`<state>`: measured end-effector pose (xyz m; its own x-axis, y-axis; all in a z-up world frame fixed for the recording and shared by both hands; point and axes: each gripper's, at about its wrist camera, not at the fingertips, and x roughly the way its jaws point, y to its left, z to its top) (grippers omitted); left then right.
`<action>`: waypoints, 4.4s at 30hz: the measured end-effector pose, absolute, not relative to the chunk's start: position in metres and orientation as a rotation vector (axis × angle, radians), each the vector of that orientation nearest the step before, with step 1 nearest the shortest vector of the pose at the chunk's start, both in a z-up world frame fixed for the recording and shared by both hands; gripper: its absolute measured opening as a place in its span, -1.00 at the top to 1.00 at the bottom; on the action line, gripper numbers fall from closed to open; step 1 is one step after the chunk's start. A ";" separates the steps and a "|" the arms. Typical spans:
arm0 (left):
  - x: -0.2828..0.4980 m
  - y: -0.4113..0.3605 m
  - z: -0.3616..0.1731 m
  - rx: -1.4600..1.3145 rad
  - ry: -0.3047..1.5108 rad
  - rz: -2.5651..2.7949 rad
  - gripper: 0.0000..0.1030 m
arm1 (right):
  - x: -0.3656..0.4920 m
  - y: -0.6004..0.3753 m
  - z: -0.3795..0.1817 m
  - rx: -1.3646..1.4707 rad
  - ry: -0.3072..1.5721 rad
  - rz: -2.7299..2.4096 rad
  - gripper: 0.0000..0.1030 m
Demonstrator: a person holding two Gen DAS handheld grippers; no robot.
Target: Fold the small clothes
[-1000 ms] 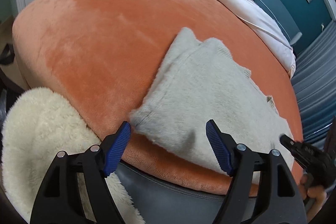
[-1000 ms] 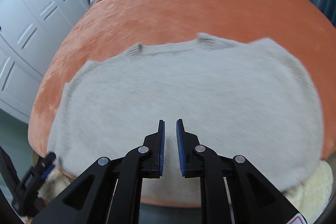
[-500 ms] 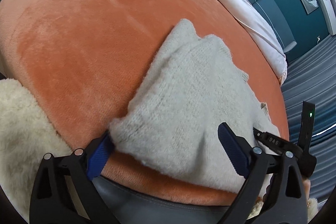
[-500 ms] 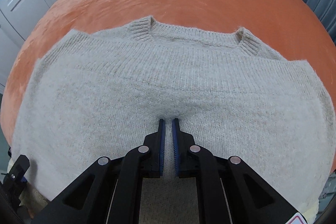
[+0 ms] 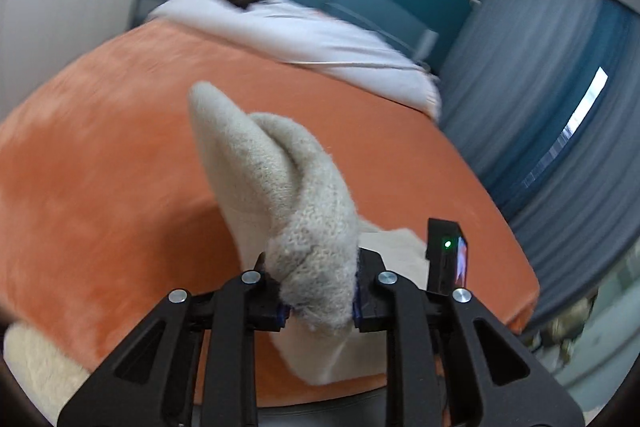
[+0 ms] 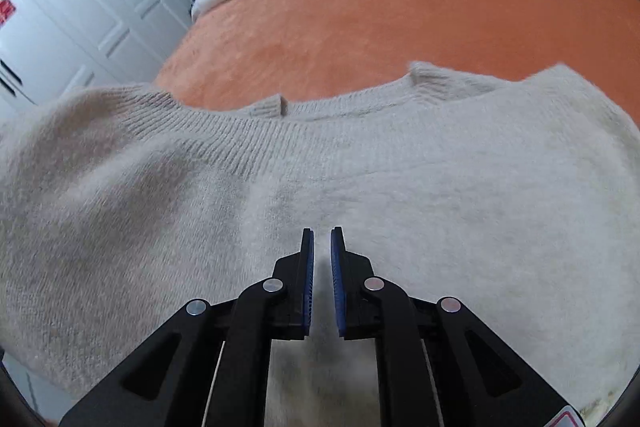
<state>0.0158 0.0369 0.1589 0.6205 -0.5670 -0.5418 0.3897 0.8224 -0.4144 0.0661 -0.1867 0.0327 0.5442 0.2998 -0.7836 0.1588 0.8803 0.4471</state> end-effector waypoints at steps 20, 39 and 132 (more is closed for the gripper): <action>-0.032 -0.061 0.046 0.093 0.918 -0.555 -0.84 | -0.067 -0.336 0.063 0.728 0.835 -0.036 -0.47; 0.003 -0.059 0.018 0.095 1.061 -0.468 0.67 | -0.024 -0.338 0.086 0.586 0.811 -0.023 0.70; 0.053 -0.130 0.046 0.146 1.051 -0.349 -0.39 | 0.030 -0.304 0.043 0.397 1.039 -0.130 0.75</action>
<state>0.0529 -0.1302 0.0459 0.4476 -0.2119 -0.8688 0.3496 0.9357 -0.0481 0.0295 -0.3040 0.0431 0.5070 0.0805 -0.8582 0.2902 0.9216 0.2578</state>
